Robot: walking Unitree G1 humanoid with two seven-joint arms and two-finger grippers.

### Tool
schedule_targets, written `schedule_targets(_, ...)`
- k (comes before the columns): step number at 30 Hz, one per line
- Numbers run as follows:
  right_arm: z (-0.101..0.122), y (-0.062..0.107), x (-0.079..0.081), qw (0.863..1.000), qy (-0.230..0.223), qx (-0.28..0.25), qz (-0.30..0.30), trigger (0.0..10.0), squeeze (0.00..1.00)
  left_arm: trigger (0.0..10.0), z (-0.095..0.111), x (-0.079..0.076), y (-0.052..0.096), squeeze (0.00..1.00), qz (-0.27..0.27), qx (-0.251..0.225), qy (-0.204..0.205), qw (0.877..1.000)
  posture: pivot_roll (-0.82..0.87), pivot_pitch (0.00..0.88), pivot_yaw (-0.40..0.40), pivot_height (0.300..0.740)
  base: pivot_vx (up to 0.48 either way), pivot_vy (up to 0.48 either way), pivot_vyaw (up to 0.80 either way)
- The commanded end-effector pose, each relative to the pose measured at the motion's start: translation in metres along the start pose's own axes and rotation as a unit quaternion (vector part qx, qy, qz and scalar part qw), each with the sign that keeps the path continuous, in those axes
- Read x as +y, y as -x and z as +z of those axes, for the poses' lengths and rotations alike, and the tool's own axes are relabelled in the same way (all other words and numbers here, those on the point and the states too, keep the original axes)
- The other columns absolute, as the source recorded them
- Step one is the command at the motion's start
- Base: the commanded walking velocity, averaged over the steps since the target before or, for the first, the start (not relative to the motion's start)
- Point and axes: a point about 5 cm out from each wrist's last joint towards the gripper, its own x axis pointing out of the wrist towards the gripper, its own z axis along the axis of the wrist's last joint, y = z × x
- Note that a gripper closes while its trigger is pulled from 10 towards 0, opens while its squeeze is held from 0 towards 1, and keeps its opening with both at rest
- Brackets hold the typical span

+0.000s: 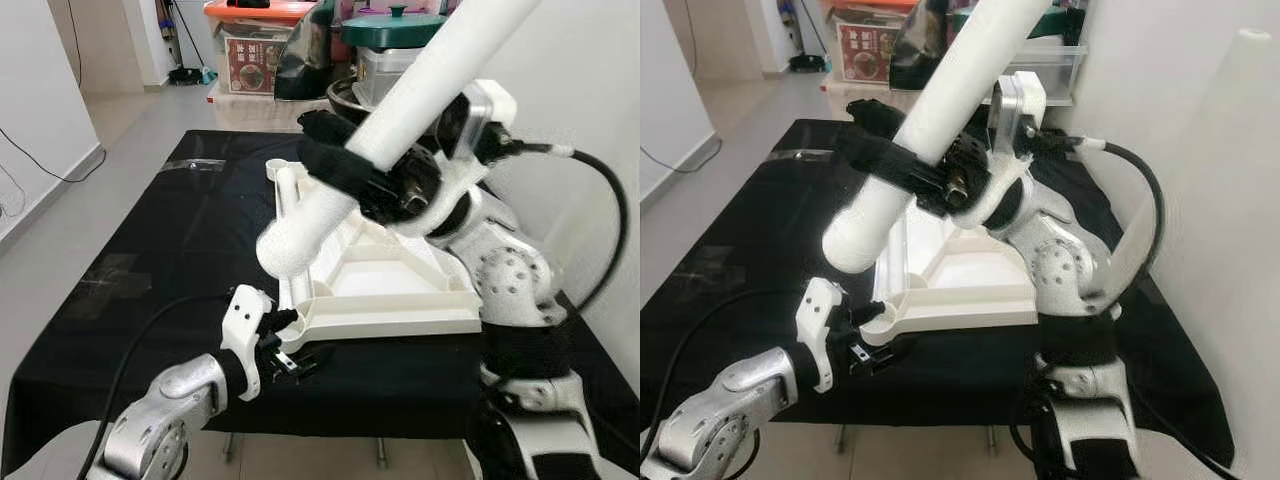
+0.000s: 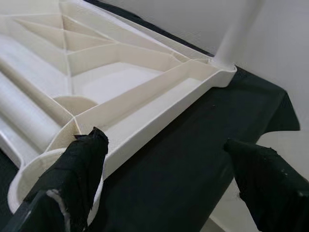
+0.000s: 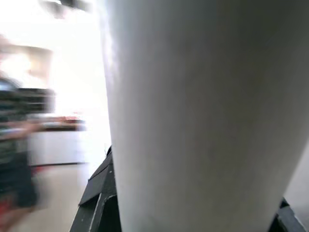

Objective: Building children table

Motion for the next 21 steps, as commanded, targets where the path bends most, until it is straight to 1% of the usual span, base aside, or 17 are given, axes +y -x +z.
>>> schedule_targets(1, -0.011, 0.0, -0.037, 0.983, -0.009, 0.026, -0.182, 0.0, 0.0, 10.0, -0.006, 0.0, 0.001, 0.0, 0.003, 0.016, 0.0, 1.0, 0.07, 0.0, -0.042, 0.74, 0.0, 0.0, 0.0)
schedule_targets(2, -0.014, 0.003, -0.046, 0.974, -0.016, 0.029, -0.223, 0.0, 0.0, 10.0, -0.006, -0.001, 0.001, 0.0, 0.002, 0.016, 0.0, 1.0, 0.07, 0.0, -0.042, 0.74, 0.0, 0.0, 0.0)
schedule_targets(3, -0.014, 0.003, -0.046, 0.974, -0.016, 0.029, -0.223, 0.0, 0.0, 10.0, -0.006, -0.001, 0.001, 0.0, 0.002, 0.016, 0.0, 1.0, 0.07, 0.0, -0.042, 0.74, 0.0, 0.0, 0.0)
schedule_targets(4, -0.017, 0.009, -0.058, 0.956, -0.016, 0.032, -0.291, 0.0, 0.0, 10.0, -0.007, -0.003, 0.001, 0.0, 0.001, 0.017, 0.002, 1.0, 0.08, 0.0, -0.043, 0.74, 0.0, 0.0, 0.0)
schedule_targets(6, -0.017, 0.01, -0.06, 0.952, -0.016, 0.031, -0.303, 0.0, 0.0, 10.0, -0.007, -0.003, 0.001, 0.0, 0.001, 0.017, 0.002, 1.0, 0.08, 0.0, -0.043, 0.74, 0.0, 0.0, 0.0)
schedule_targets(8, -0.023, 0.029, -0.08, 0.897, -0.041, 0.03, -0.439, 0.0, 0.0, 10.0, -0.008, -0.003, 0.001, 0.0, 0.002, 0.019, 0.002, 1.0, 0.08, 0.0, -0.044, 0.74, 0.0, 0.0, 0.0)
schedule_targets(10, -0.023, 0.029, -0.08, 0.897, -0.041, 0.03, -0.439, 0.0, 0.0, 10.0, -0.008, -0.003, 0.001, 0.0, 0.002, 0.019, 0.002, 1.0, 0.08, 0.0, -0.044, 0.74, 0.0, 0.0, 0.0)
schedule_targets(11, -0.026, 0.037, -0.087, 0.873, -0.05, 0.031, -0.485, 0.0, 0.0, 10.0, -0.009, -0.002, 0.001, 0.0, 0.002, 0.02, 0.002, 1.0, 0.08, 0.0, -0.045, 0.74, 0.0, 0.0, 0.0)
schedule_targets(12, -0.026, 0.037, -0.087, 0.873, -0.05, 0.031, -0.485, 0.0, 0.0, 10.0, -0.009, -0.002, 0.001, 0.0, 0.002, 0.02, 0.002, 1.0, 0.08, 0.0, -0.045, 0.74, 0.0, 0.0, 0.0)
schedule_targets(13, -0.03, 0.048, -0.091, 0.842, -0.048, 0.035, -0.536, 0.0, 0.0, 10.0, -0.009, -0.002, 0.001, 0.0, 0.003, 0.021, 0.001, 1.0, 0.09, 0.0, -0.047, 0.74, 0.0, 0.0, 0.0)
schedule_targets(14, -0.03, 0.048, -0.091, 0.842, -0.048, 0.035, -0.536, 0.0, 0.0, 10.0, -0.009, -0.002, 0.001, 0.0, 0.003, 0.021, 0.001, 1.0, 0.09, 0.0, -0.047, 0.74, 0.0, 0.0, 0.0)
schedule_targets(15, -0.035, 0.053, -0.092, 0.82, -0.043, 0.038, -0.569, 0.0, 0.0, 10.0, -0.009, -0.002, 0.001, 0.0, 0.004, 0.021, 0.001, 1.0, 0.08, 0.0, -0.046, 0.74, 0.0, 0.0, 0.0)
schedule_targets(16, -0.035, 0.053, -0.092, 0.82, -0.043, 0.038, -0.569, 0.0, 0.0, 10.0, -0.009, -0.002, 0.001, 0.0, 0.004, 0.021, 0.001, 1.0, 0.08, 0.0, -0.046, 0.74, 0.0, 0.0, 0.0)
schedule_targets(17, -0.047, 0.056, -0.09, 0.789, -0.038, 0.045, -0.612, 0.0, 0.0, 10.0, -0.009, -0.002, 0.0, 0.0, 0.004, 0.021, 0.002, 1.0, 0.08, 0.0, -0.042, 0.74, 0.0, 0.0, 0.0)
schedule_targets(18, -0.047, 0.056, -0.09, 0.789, -0.038, 0.045, -0.612, 0.0, 0.0, 10.0, -0.009, -0.002, 0.0, 0.0, 0.004, 0.021, 0.002, 1.0, 0.08, 0.0, -0.042, 0.74, 0.0, 0.0, 0.0)
schedule_targets(19, -0.051, 0.056, -0.089, 0.777, -0.037, 0.046, -0.626, 0.0, 0.0, 10.0, -0.01, -0.002, 0.0, 0.0, 0.003, 0.022, 0.0, 1.0, 0.08, 0.0, -0.041, 0.74, 0.0, 0.0, 0.0)
schedule_targets(21, -0.053, 0.056, -0.09, 0.771, -0.036, 0.047, -0.635, 0.0, 0.0, 10.0, -0.01, -0.002, 0.0, 0.0, 0.002, 0.023, -0.001, 1.0, 0.08, 0.0, -0.041, 0.74, 0.0, 0.0, 0.0)
